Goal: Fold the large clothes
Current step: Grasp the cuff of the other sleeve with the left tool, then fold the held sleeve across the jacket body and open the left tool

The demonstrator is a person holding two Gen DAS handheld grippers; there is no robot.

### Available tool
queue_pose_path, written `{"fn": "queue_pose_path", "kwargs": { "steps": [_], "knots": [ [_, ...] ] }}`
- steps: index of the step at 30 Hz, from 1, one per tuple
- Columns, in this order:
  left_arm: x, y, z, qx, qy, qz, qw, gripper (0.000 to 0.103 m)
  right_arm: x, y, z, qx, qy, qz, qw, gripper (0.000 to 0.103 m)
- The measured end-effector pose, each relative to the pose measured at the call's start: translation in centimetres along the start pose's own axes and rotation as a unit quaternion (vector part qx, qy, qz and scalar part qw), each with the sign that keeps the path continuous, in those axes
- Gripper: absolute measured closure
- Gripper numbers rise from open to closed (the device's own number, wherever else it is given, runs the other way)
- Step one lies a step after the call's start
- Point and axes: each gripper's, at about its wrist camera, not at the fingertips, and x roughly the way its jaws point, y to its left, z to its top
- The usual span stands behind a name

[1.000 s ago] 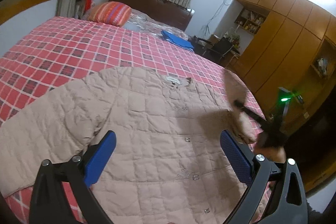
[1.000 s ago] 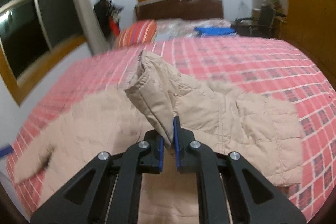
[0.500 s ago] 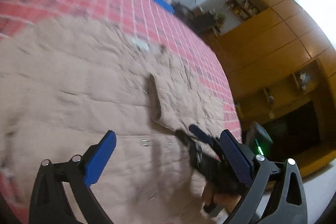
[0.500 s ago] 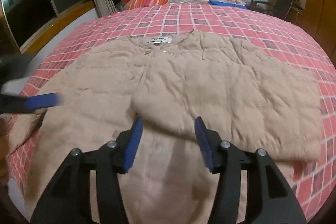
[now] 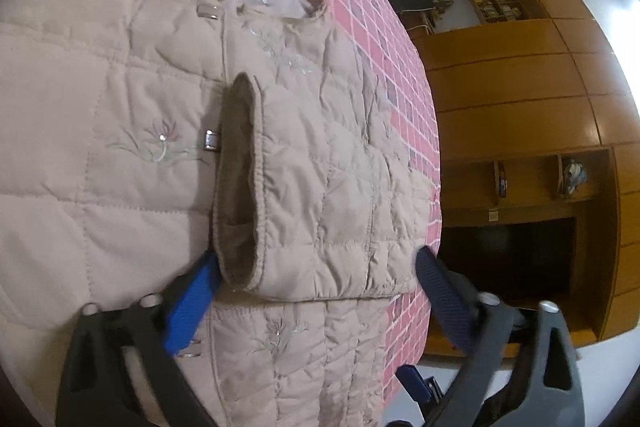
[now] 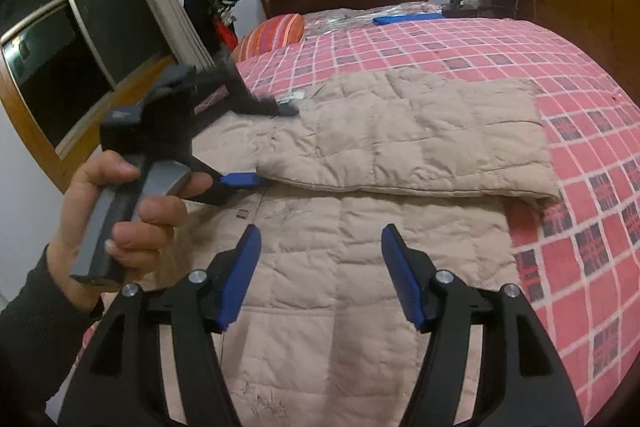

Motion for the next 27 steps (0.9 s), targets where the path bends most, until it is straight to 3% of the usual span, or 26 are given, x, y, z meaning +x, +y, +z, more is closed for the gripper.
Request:
{"fn": "queue_pose_path", "kwargs": {
  "steps": [1, 3, 6, 12, 19, 23, 27],
  "knots": [
    [0.2, 0.1, 0.1, -0.003, 0.002, 0.008, 1.0000, 0.061, -0.2, -0.2, 0.0, 0.005, -0.001, 0.002, 1.000, 0.039],
    [0.1, 0.2, 0.2, -0.004, -0.001, 0.027, 0.9996, 0.075, -0.6, -0.5, -0.2, 0.010, -0.004, 0.003, 1.000, 0.039],
    [-0.3, -0.3, 0.2, 0.005, -0.007, 0.034, 0.9994, 0.087, -0.5, -0.7, -0.9, 0.011, -0.002, -0.001, 1.000, 0.039],
    [-4.0, -3.9, 0.2, 0.057, -0.043, 0.029, 0.9971, 0.090, -0.5, -1.3, -2.2, 0.028, 0.006, 0.007, 1.000, 0.039],
    [-13.0, -7.8, 0.7, 0.115, -0.108, 0.036, 0.9868, 0.090, -0.6, -1.0, -3.3, 0.031, 0.011, 0.017, 0.999, 0.039],
    [-18.3, -7.1, 0.9, 0.132, -0.146, 0.054, 0.9790, 0.090, -0.7, -1.0, -3.3, 0.030, 0.010, 0.021, 0.999, 0.039],
    [-22.2, -3.3, 1.4, 0.115, -0.167, 0.071, 0.9767, 0.090, -0.7, -1.3, -3.3, 0.042, 0.012, 0.031, 0.999, 0.039]
  ]
}}
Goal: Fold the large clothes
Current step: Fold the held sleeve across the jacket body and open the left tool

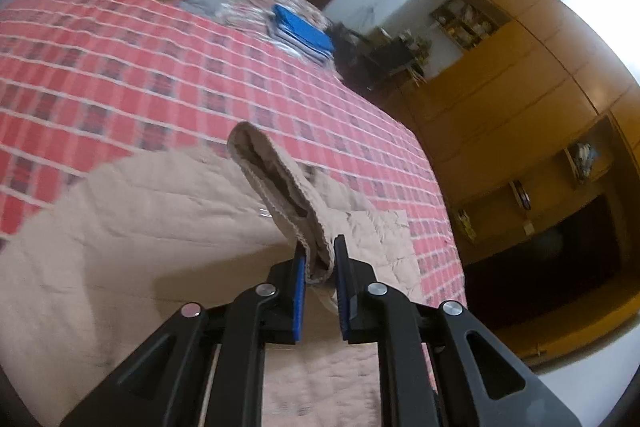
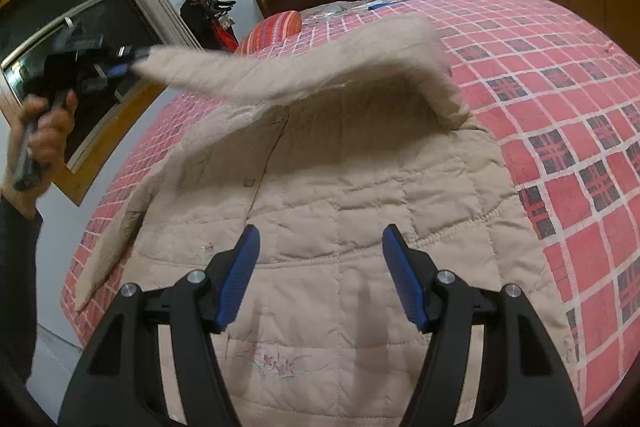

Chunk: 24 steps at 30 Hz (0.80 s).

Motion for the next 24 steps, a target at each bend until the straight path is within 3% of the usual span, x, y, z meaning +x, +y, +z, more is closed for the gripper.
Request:
{"fn": "queue_pose_path", "kwargs": {
  "steps": [7, 12, 14, 16, 19, 21, 24],
  "knots": [
    [1.5, 8.8, -2.4, -0.057, 0.030, 0.033, 0.9974, 0.090, 0.2, 0.1, 0.1, -0.001, 0.003, 0.002, 1.000, 0.039],
    [4.4, 13.0, -3.8, -0.091, 0.056, 0.051, 0.9930, 0.090, 0.5, 0.3, 0.3, 0.003, 0.009, 0.008, 1.000, 0.039],
    [4.6, 13.5, -4.4, -0.096, 0.060, 0.066, 0.9914, 0.088, 0.4, 0.6, 0.4, 0.002, 0.008, 0.009, 1.000, 0.039],
    [3.6, 13.6, -4.5, -0.101, 0.049, 0.089, 0.9897, 0.073, 0.2, 0.8, 0.5, 0.001, 0.006, 0.010, 1.000, 0.039],
    [0.3, 11.7, -4.2, -0.094, 0.003, 0.089, 0.9916, 0.057, -0.1, 0.9, 0.8, 0.002, 0.002, 0.015, 1.000, 0.039],
    [-1.1, 10.0, -3.8, -0.084, -0.026, 0.065, 0.9940, 0.051, -0.1, 1.1, 0.9, 0.004, 0.000, 0.021, 1.000, 0.039],
    [0.6, 8.2, -3.6, -0.065, -0.012, 0.015, 0.9977, 0.048, 0.1, 1.6, 0.9, 0.007, 0.002, 0.033, 0.999, 0.038]
  ]
}}
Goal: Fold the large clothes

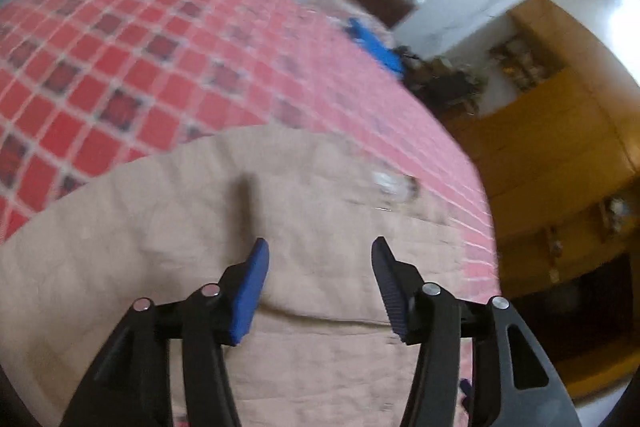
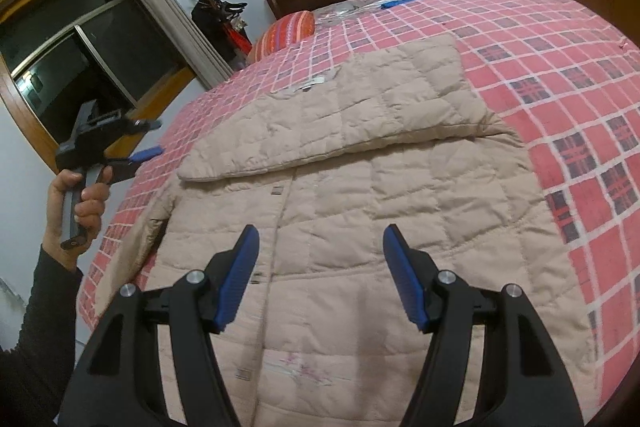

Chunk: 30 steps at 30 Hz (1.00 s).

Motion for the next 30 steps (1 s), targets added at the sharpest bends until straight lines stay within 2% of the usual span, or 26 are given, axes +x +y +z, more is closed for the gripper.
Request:
{"fn": "queue_pose_path", "kwargs": {
  "steps": [2, 3, 6, 8, 9, 12, 14, 17, 18, 20, 23, 25, 28, 30],
  "knots": [
    [2.1, -0.2, -0.1, -0.002, 0.017, -0.025, 0.9996, 0.048, 0.1, 0.4, -0.1, -0.002, 0.002, 0.005, 1.000, 0.036],
    [3.0, 0.1, 0.0, -0.004, 0.022, -0.023, 0.9995, 0.048, 0.0, 0.6, -0.2, -0.003, 0.003, 0.005, 1.000, 0.036],
    [6.1, 2.4, -0.3, -0.024, 0.041, 0.037, 0.9982, 0.049, -0.4, 0.5, -0.3, -0.006, 0.003, 0.000, 1.000, 0.035],
    [6.9, 3.7, -0.8, -0.030, 0.041, 0.068, 0.9964, 0.051, -0.8, 0.2, -0.3, -0.002, 0.001, -0.003, 1.000, 0.034],
    [7.0, 4.2, -1.0, -0.033, 0.041, 0.068, 0.9963, 0.054, -0.9, -0.1, -0.2, 0.003, 0.000, -0.003, 1.000, 0.033],
    [6.3, 3.9, -1.1, -0.028, 0.036, 0.070, 0.9965, 0.053, -0.7, -0.5, -0.1, 0.012, 0.006, 0.001, 1.000, 0.033],
    [4.6, 3.1, -1.7, -0.022, 0.024, 0.057, 0.9978, 0.048, -0.6, -0.3, 0.0, 0.011, 0.008, 0.003, 1.000, 0.033],
    [0.7, 2.6, -2.6, -0.012, -0.007, 0.037, 0.9992, 0.033, -0.9, 0.5, 0.0, 0.002, 0.004, 0.013, 1.000, 0.033],
    [-1.5, 3.0, -3.5, -0.016, -0.027, 0.027, 0.9991, 0.025, -1.0, 0.9, 0.0, -0.001, 0.002, 0.018, 1.000, 0.031],
    [-4.7, 4.4, -5.3, -0.039, -0.060, 0.012, 0.9974, 0.017, -0.9, 1.4, -0.1, -0.005, 0.001, 0.026, 1.000, 0.029],
    [-9.6, 8.3, -9.5, -0.090, -0.091, 0.005, 0.9918, 0.015, -0.2, 2.6, -0.3, -0.011, 0.014, 0.046, 0.999, 0.029],
    [-12.7, 10.9, -12.7, -0.128, -0.117, 0.014, 0.9847, 0.015, 0.2, 3.6, -0.4, -0.023, 0.020, 0.059, 0.998, 0.029],
    [-18.1, 15.6, -18.3, -0.191, -0.161, 0.038, 0.9675, 0.014, 0.8, 5.3, -0.5, -0.043, 0.030, 0.075, 0.996, 0.028],
    [-21.8, 18.8, -22.3, -0.247, -0.197, 0.044, 0.9479, 0.014, 1.2, 6.4, -0.4, -0.058, 0.037, 0.083, 0.994, 0.026]
  ]
}}
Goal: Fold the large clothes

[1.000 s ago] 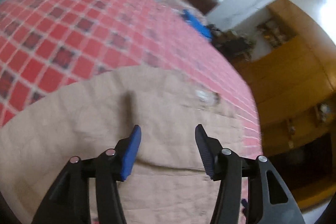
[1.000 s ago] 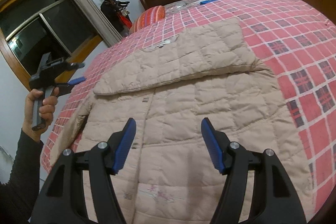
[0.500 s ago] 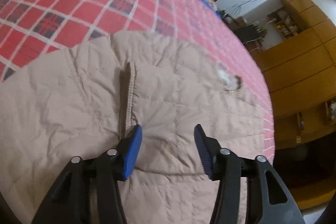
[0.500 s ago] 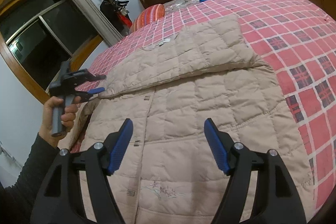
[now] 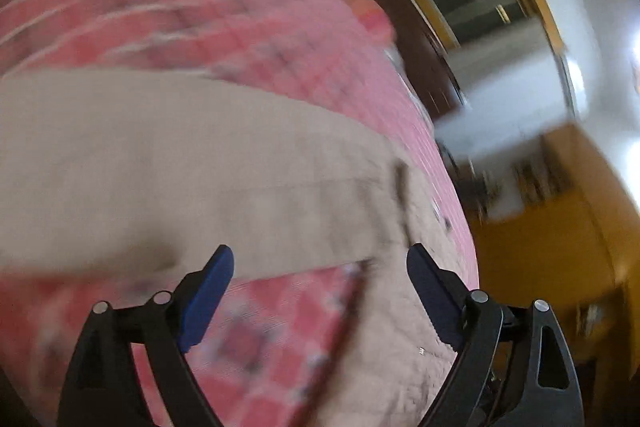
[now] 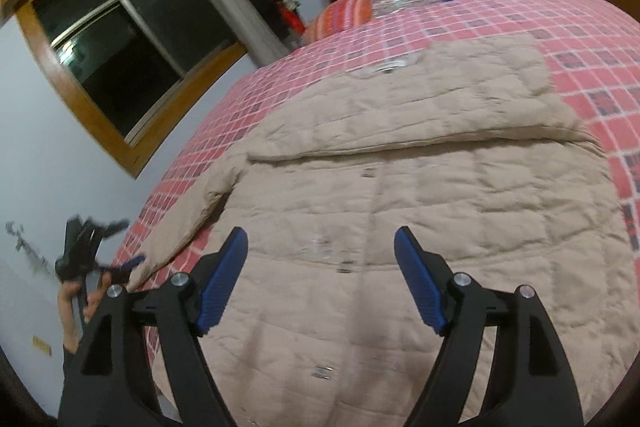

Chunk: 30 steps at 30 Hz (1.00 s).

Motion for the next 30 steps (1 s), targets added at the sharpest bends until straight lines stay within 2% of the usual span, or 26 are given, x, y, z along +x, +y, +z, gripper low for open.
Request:
{"fn": "queue_pose_path", "kwargs": {
  "steps": [3, 6, 8, 14, 20, 21, 22, 24, 27, 30],
  "knots": [
    [-4.5, 4.1, -0.6, -0.044, -0.042, 0.016, 0.9980, 0.014, 1.1, 1.4, 0.3, -0.022, 0.012, 0.006, 1.000, 0.022],
    [-6.5, 6.3, -0.7, -0.064, -0.059, 0.032, 0.9957, 0.014, 1.9, 2.5, 0.7, -0.033, 0.016, 0.013, 0.999, 0.022],
    [-6.6, 7.2, -0.4, -0.066, -0.055, 0.040, 0.9955, 0.014, 2.1, 3.1, 1.0, -0.035, 0.017, 0.020, 0.999, 0.022],
    [-3.3, 8.3, 1.8, -0.071, -0.041, 0.055, 0.9951, 0.014, 1.3, 4.3, 1.1, -0.043, 0.006, 0.022, 0.999, 0.022],
    [-3.1, 8.0, 2.5, -0.062, -0.060, 0.079, 0.9931, 0.019, 2.3, 4.3, 1.6, -0.057, 0.015, 0.000, 0.998, 0.022],
    [-3.2, 8.0, 2.6, -0.058, -0.063, 0.087, 0.9925, 0.033, 2.7, 4.1, 1.8, -0.056, 0.019, -0.002, 0.998, 0.022],
    [-3.3, 7.8, 2.8, -0.052, -0.064, 0.093, 0.9923, 0.055, 3.0, 3.7, 2.0, -0.054, 0.023, -0.006, 0.998, 0.022],
    [-3.4, 7.4, 3.0, -0.046, -0.063, 0.091, 0.9928, 0.078, 3.3, 3.0, 2.4, -0.049, 0.025, -0.013, 0.998, 0.022],
    [-4.4, 5.6, 3.8, -0.016, -0.083, 0.091, 0.9923, 0.091, 3.5, 1.9, 2.8, -0.042, 0.028, -0.022, 0.998, 0.022],
    [-6.0, 0.5, 5.1, 0.051, -0.111, 0.076, 0.9896, 0.092, 3.4, 0.8, 3.0, -0.032, 0.029, -0.027, 0.999, 0.022]
  ]
}}
